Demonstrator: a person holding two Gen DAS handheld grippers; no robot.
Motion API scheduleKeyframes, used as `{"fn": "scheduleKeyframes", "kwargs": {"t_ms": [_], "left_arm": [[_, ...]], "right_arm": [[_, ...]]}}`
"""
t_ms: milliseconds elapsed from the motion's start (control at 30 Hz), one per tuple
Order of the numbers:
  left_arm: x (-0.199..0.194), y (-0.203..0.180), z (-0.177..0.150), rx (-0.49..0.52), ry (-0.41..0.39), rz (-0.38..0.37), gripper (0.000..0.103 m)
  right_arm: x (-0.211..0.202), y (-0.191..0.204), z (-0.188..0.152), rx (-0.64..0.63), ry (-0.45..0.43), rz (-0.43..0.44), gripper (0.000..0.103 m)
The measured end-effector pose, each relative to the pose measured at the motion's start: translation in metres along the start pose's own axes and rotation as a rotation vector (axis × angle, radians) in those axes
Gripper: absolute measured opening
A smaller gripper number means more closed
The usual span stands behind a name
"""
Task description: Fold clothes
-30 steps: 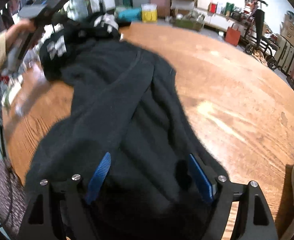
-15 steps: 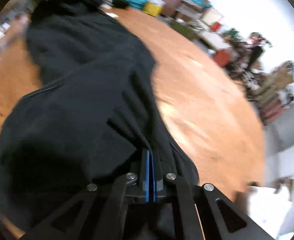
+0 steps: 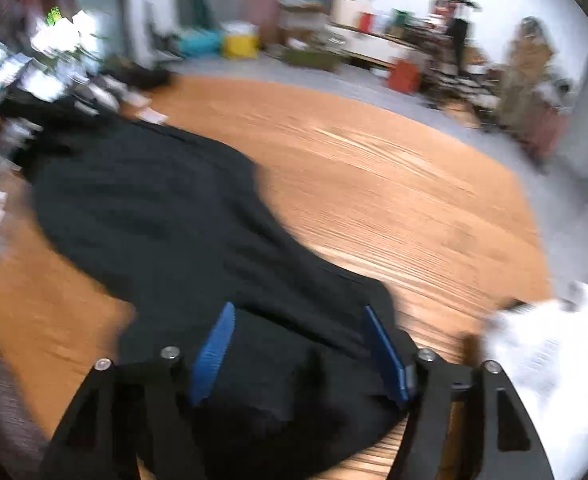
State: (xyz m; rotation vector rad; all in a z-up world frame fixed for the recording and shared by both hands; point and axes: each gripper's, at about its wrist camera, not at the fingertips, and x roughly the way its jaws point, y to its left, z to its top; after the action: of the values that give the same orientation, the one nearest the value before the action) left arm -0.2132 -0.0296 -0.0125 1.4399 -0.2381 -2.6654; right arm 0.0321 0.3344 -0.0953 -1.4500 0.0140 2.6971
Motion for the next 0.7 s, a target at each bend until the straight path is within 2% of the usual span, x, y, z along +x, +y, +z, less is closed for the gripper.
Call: {"fn": "scheduleKeyframes", "kwargs": {"t_ms": [33, 67, 167, 233, 267, 300, 333, 467, 533, 600, 700], "left_arm": [[-0.015, -0.011, -0.007, 0.039, -0.010, -0.028, 0.061], [-0.028, -0.022, -0.015, 0.078, -0.011, -0.057, 0.064], [-0.053, -0.053, -0.046, 0.184, 0.032, -0.140, 0.064], [-0.056, -0.058, -0.064, 0.200, 0.072, -0.195, 0.064], [-0.058, -0.060, -0.073, 0.202, 0.092, -0.221, 0.064], [-0.059, -0.060, -0.081, 0.197, 0.110, -0.241, 0.064], [-0.060, -0.059, -0.091, 0.187, 0.131, -0.259, 0.064], [-0.060, -0.044, -0.117, 0.137, 0.182, -0.285, 0.064], [-0.062, -0.033, -0.127, 0.104, 0.199, -0.296, 0.064], [-0.063, -0.022, -0.134, 0.070, 0.219, -0.313, 0.064], [-0.062, -0.012, -0.142, 0.006, 0.275, -0.357, 0.064]], "right_arm": [[0.007, 0.010, 0.003, -0.029, 0.001, 0.005, 0.085], [0.014, 0.020, 0.005, -0.057, 0.003, 0.010, 0.085], [0.042, 0.041, 0.009, -0.096, 0.029, -0.044, 0.084], [0.057, 0.050, 0.008, -0.075, 0.046, -0.044, 0.084], [0.065, 0.054, 0.008, -0.064, 0.054, -0.045, 0.072], [0.068, 0.056, 0.007, -0.050, 0.068, -0.013, 0.028], [0.070, 0.056, 0.006, -0.034, 0.084, 0.030, 0.020], [0.033, 0.061, -0.021, -0.108, 0.043, 0.094, 0.013], [0.003, 0.059, -0.045, -0.127, 0.034, 0.137, 0.012], [-0.028, 0.055, -0.076, -0.151, 0.030, 0.128, 0.011], [-0.045, 0.054, -0.114, -0.154, 0.086, 0.138, 0.010]]}}
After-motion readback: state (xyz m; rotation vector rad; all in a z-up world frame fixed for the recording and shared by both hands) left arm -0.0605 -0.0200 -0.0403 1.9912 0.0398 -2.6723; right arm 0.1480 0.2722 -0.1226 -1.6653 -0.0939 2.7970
